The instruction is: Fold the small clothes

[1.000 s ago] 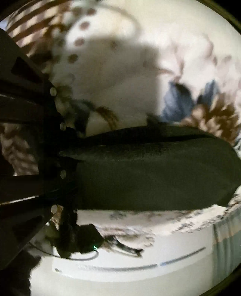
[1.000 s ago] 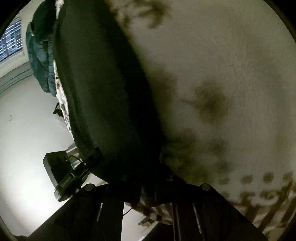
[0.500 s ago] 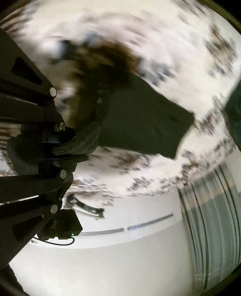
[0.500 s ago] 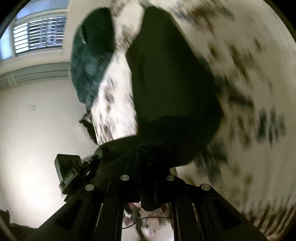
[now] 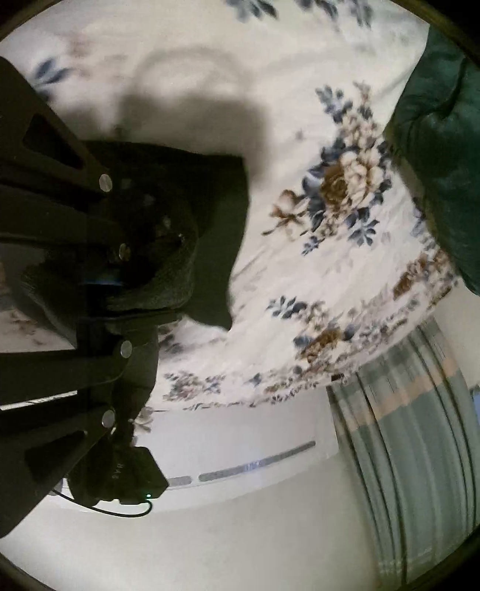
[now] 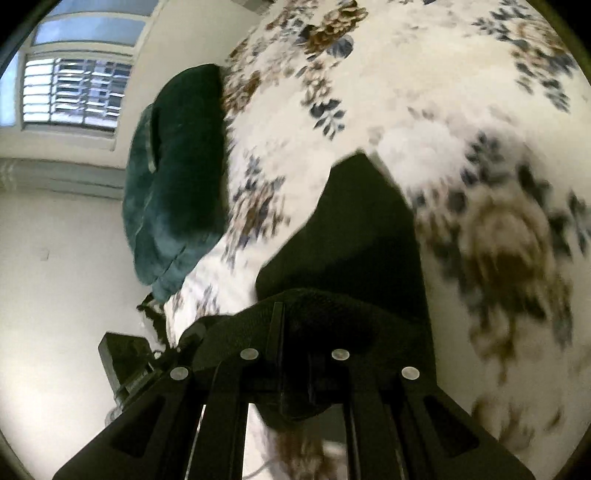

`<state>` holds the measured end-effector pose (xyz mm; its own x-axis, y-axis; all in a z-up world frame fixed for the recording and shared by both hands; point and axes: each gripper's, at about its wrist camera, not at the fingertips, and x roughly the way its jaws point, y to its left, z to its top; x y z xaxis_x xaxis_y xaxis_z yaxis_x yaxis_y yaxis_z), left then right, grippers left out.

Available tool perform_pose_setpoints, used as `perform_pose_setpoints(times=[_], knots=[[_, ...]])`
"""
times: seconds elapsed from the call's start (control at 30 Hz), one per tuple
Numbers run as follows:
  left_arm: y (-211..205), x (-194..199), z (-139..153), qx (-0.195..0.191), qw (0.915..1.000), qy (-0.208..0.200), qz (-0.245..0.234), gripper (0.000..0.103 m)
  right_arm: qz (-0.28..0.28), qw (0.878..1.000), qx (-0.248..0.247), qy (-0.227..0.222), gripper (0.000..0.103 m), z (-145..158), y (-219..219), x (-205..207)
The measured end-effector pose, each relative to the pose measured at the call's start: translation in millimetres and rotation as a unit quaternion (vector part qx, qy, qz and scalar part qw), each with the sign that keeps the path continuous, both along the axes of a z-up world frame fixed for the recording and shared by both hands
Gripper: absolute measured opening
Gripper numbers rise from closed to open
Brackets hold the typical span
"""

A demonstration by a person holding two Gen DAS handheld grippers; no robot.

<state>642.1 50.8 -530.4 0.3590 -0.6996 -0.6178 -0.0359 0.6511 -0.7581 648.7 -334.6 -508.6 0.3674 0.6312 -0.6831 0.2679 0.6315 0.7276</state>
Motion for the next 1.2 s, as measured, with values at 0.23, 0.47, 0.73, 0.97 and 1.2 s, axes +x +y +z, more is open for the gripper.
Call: perform_pose_setpoints(times=[0.23, 0.47, 0.73, 0.97, 1.2], knots=[[17, 54, -32, -0.025, 0.9973, 0.019, 0.067, 0.068, -0.011, 0.997, 0.046, 0.054, 0.037, -65, -5, 82], [19, 40, -23, 0.06, 0.9974, -0.003, 0.04, 0.068, 0.045, 0.998, -0.014, 0.038, 0.068, -55, -11, 88], [-29, 70, -65, 0.173, 0.9834, 0.003, -0.055, 0.023, 0.093, 0.99, -0.08, 0.076, 0.063, -101, 1, 94], [0, 67, -53, 0.14, 0.9899, -0.012, -0.02, 0.01, 0.07, 0.991, -0.113, 0.027, 0.006, -77, 15, 103], [11, 72, -74, 0.113, 0.993, 0.032, -0.012, 0.06, 0.104, 0.981, -0.137, 0.085, 0.011, -106, 24, 122]])
